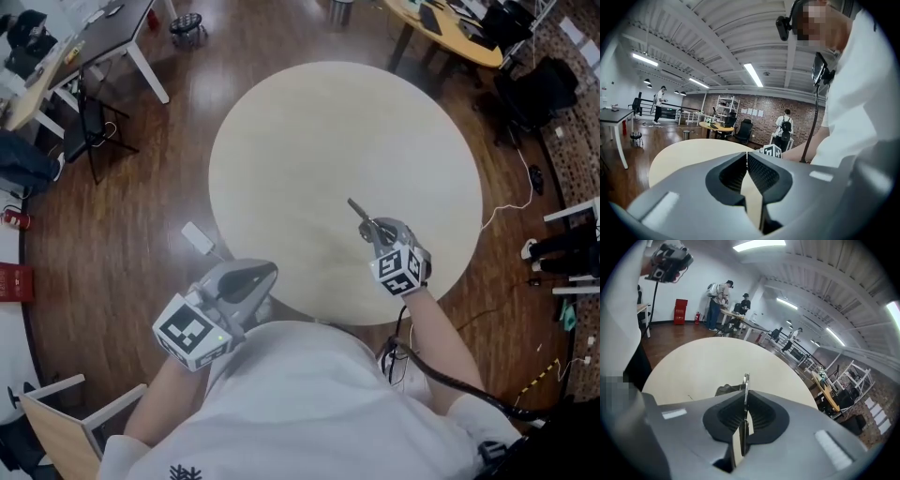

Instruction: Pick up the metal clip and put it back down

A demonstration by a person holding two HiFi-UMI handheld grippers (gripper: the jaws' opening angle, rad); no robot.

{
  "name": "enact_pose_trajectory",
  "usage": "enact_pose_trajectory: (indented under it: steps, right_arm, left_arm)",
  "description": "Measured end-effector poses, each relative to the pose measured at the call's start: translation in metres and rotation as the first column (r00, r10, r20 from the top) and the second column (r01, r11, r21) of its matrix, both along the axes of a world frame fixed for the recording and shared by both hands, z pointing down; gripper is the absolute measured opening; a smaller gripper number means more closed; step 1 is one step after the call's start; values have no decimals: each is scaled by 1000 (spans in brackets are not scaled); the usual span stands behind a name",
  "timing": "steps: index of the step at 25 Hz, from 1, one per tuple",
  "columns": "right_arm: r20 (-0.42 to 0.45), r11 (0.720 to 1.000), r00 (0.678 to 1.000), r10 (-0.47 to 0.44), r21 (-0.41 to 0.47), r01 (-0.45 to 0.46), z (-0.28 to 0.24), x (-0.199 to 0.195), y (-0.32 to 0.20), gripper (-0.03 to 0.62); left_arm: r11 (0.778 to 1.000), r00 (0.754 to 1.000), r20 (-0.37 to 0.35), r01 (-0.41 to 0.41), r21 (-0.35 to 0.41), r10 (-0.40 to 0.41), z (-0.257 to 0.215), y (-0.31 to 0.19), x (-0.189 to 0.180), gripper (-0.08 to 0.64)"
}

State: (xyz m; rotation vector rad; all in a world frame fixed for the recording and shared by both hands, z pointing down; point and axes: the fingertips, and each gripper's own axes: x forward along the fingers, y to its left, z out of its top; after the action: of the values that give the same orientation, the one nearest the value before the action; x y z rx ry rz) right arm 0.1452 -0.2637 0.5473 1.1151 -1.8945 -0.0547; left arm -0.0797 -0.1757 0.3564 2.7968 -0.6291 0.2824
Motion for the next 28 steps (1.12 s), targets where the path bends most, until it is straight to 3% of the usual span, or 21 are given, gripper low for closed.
enact_pose_trajectory:
  steps: [6,11,19,28]
  right_arm:
    - [-69,996,994,-84,-24,83,62,2,-2,3]
    - [-94,992,987,-129,-14,128,85,-4,5,3]
    - [-156,968,958,-241,28,249,94,-28,17,24]
    - [-157,961,952,-262,47,273,98,-46,20,31]
  left_arm:
    - [997,997,28,72,-33,-71,-3,14,14,8]
    - [991,991,62,125,-57,-122,-3,26,21,8]
    - [982,981,99,177,-70,-169,-11,48,35,8]
    - [977,977,116,191,-93,-180,-7,68,40,7]
